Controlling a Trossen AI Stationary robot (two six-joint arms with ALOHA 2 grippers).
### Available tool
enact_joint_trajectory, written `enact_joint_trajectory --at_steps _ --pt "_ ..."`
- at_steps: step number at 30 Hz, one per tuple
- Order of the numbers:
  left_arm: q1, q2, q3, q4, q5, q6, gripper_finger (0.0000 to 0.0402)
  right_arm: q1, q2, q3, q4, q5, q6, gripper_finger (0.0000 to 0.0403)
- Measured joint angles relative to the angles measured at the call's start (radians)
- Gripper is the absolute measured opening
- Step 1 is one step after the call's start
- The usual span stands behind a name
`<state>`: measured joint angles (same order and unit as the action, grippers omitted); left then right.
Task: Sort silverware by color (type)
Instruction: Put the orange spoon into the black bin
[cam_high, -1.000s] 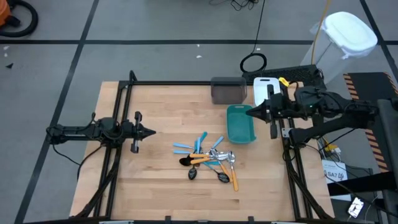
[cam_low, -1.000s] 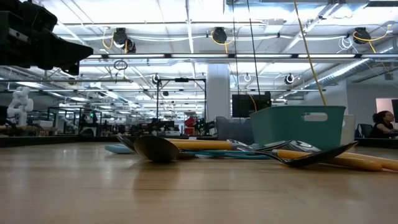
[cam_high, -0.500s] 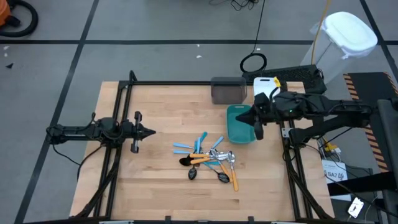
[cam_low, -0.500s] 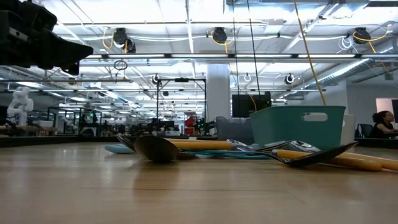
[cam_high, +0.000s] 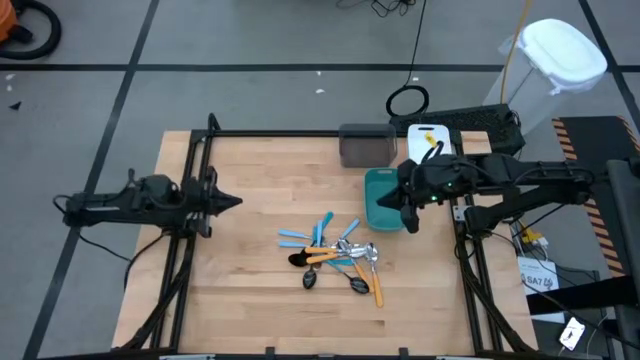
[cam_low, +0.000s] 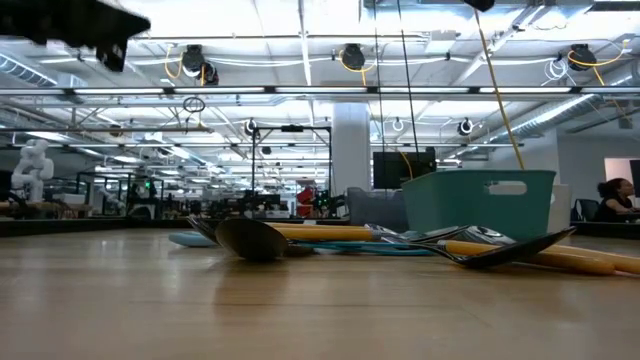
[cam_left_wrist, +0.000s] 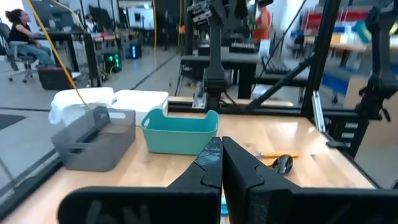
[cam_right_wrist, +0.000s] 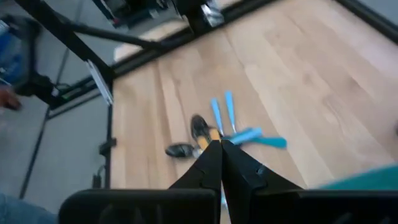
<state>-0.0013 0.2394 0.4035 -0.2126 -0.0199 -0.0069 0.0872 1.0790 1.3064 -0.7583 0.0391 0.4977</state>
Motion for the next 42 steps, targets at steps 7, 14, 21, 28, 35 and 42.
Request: enact_joint_trajectory --at_steps 7,14,21,28,35,42 --pt "0.000 0.304 0.395 -0.237 -0.010 0.058 0.0001 0.003 0.000 0.000 -0.191 -0.031 0.175 0.0000" --pt "-0.001 0.625 0.747 -0.425 -0.010 0.028 0.0001 0.068 0.000 0.000 -0.292 -0.039 0.291 0.0000" --pt "-0.001 0.897 1.027 -0.590 -0.010 -0.247 0.0001 0.156 0.008 0.000 -0.292 0.019 0.306 0.0000" --pt "-0.059 1.053 1.094 -0.650 0.001 -0.389 0.0001 0.237 0.044 -0.050 -0.282 0.172 0.367 0.0000" --pt "-0.186 1.131 1.090 -0.648 -0.084 -0.478 0.0001 0.298 0.105 -0.134 -0.251 0.168 0.602 0.0000" --pt "-0.275 1.237 1.090 -0.652 -0.149 -0.564 0.0001 0.312 0.197 -0.160 -0.240 0.146 0.879 0.0007"
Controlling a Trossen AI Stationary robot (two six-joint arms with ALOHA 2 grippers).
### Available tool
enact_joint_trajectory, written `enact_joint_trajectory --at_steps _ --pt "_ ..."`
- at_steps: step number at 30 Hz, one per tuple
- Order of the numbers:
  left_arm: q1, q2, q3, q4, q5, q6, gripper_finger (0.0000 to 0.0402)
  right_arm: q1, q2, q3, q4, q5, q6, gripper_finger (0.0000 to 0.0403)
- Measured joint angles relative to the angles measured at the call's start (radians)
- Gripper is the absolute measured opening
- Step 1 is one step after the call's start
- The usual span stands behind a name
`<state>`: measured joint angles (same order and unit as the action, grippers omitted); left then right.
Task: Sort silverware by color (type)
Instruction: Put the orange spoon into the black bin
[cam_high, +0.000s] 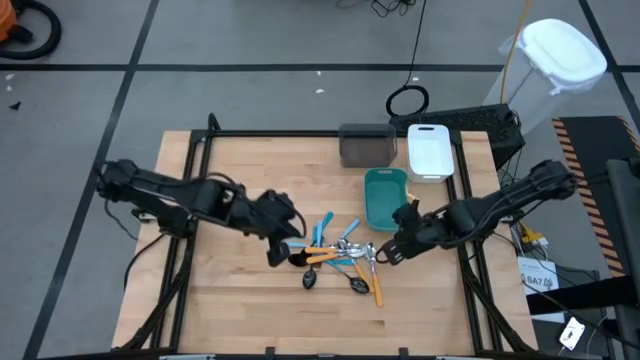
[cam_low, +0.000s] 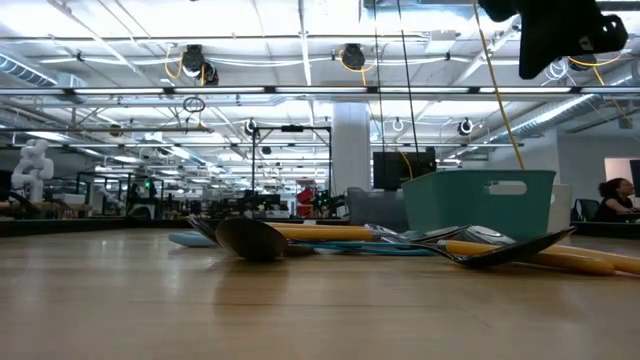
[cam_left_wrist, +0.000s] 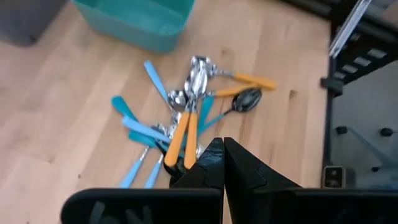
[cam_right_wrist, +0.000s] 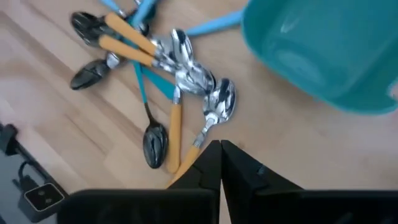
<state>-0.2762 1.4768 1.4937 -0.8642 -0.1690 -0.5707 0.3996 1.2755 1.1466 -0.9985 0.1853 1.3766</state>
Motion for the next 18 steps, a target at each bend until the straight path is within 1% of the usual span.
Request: enact_joint_trajectory --at_steps 4,8,10,13,18 --pt "-0.027 0.076 0.000 -0.003 -0.001 -0.051 0.0001 0.000 0.076 -0.001 0.030 -0.061 0.067 0.0030" --pt "-0.043 0.140 -0.001 -0.009 0.057 -0.090 0.0001 0.001 0.153 -0.001 0.064 -0.119 0.199 0.0053" --pt "-0.052 0.161 -0.001 -0.011 0.071 -0.120 0.0001 0.001 0.188 -0.001 0.083 -0.141 0.236 0.0063" --pt "-0.064 0.175 -0.001 -0.012 0.071 -0.146 0.0001 0.002 0.233 -0.001 0.129 -0.161 0.262 0.0076" --pt "-0.082 0.174 -0.001 -0.014 0.071 -0.173 0.0001 0.002 0.308 -0.001 0.193 -0.162 0.288 0.0094"
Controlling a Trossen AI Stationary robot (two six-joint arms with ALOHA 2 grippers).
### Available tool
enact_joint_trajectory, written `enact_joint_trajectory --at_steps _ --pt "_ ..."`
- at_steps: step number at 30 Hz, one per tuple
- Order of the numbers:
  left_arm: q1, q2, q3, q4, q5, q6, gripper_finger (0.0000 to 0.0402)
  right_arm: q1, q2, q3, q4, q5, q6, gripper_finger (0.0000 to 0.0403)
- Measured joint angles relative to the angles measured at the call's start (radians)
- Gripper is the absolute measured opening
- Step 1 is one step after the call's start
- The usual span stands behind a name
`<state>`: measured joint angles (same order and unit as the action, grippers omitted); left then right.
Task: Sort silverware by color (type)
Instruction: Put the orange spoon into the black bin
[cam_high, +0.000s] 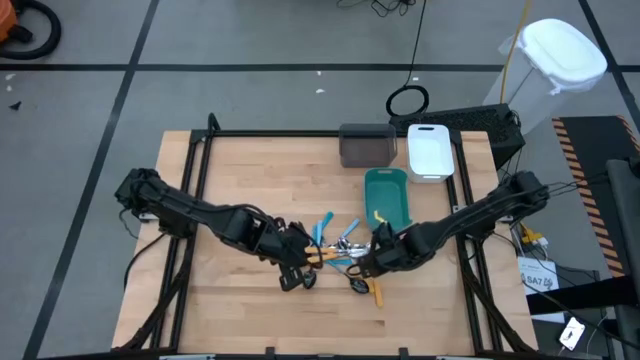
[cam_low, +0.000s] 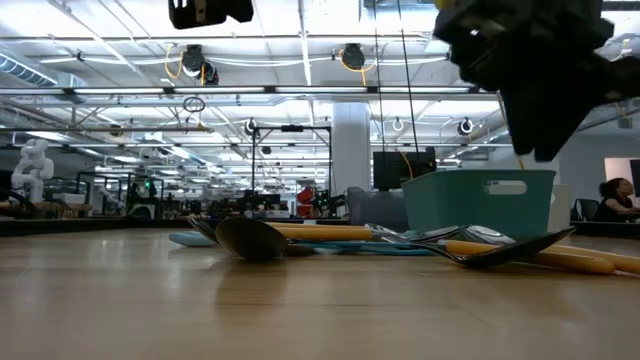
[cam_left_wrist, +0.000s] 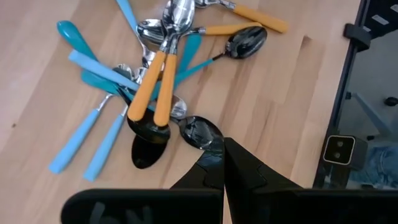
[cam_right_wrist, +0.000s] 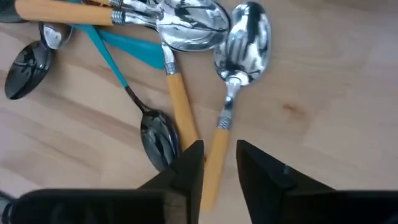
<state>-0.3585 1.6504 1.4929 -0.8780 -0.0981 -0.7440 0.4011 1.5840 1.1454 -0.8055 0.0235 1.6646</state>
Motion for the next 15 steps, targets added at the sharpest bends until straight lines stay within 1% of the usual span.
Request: enact_joint_trajectory --at_steps 3,9,15 --pt "-0.020 0.000 0.000 -0.001 0.000 0.004 0.0001 0.000 0.044 0.000 0.017 -0.004 0.001 0.0104" --pt "-0.050 0.000 0.000 0.005 0.000 0.001 0.0001 0.000 0.111 0.000 0.023 -0.055 0.001 0.0121" --pt "-0.069 0.000 0.000 0.008 -0.001 0.000 0.0001 -0.001 0.150 0.000 0.029 -0.055 -0.022 0.0130"
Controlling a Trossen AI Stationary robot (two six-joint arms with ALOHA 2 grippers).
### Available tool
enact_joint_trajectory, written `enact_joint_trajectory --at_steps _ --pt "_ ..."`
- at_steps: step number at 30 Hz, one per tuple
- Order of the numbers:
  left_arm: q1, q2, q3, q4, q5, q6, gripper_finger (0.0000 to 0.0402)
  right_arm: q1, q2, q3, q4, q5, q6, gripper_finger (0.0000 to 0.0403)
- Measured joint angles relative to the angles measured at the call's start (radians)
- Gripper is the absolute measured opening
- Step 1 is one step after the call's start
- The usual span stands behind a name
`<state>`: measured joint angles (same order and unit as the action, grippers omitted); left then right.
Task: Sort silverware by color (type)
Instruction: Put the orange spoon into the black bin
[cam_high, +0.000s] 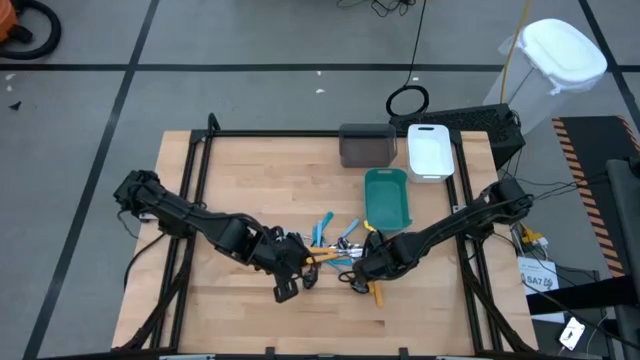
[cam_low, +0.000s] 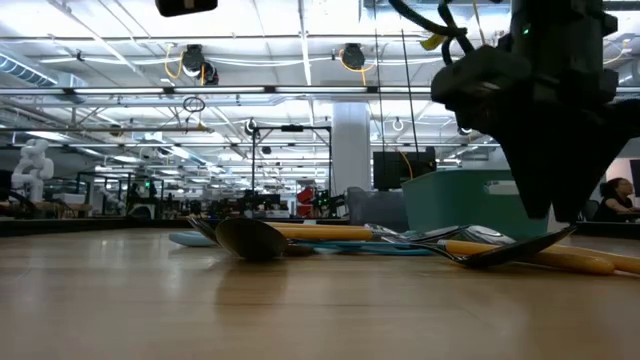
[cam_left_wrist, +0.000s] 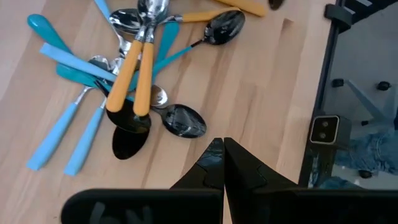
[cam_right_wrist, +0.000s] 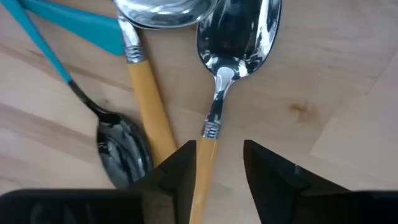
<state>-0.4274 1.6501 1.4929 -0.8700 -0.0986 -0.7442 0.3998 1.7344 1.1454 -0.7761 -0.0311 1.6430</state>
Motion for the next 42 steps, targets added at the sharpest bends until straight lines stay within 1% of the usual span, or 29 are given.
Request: enact_joint_trajectory --at_steps 5,11,19,23,30,37,42 --pt "-0.006 0.000 0.000 0.000 -0.006 -0.011 0.0001 -0.001 0.039 0.000 0.008 0.000 -0.005 0.0130" --pt "-0.005 0.000 0.000 0.000 -0.007 -0.019 0.0001 -0.001 0.082 0.000 0.057 0.000 -0.035 0.0130" --pt "-0.005 0.000 0.000 0.000 -0.007 -0.025 0.0001 -0.003 0.095 0.004 0.061 0.002 -0.050 0.0129" --pt "-0.005 0.000 0.000 0.000 -0.008 -0.020 0.0001 -0.005 0.095 0.003 0.059 0.000 -0.048 0.0108" --pt "-0.005 0.000 0.000 0.000 -0.008 -0.019 0.0001 -0.005 0.095 0.002 0.052 0.011 -0.032 0.0037" --pt "-0.007 0.000 0.000 0.000 -0.008 -0.022 0.0001 0.002 0.084 0.002 0.051 0.005 -0.028 0.0033" --pt "-0.007 0.000 0.000 0.000 -0.008 -0.013 0.0001 0.021 0.039 0.005 0.047 0.007 -0.007 0.0033"
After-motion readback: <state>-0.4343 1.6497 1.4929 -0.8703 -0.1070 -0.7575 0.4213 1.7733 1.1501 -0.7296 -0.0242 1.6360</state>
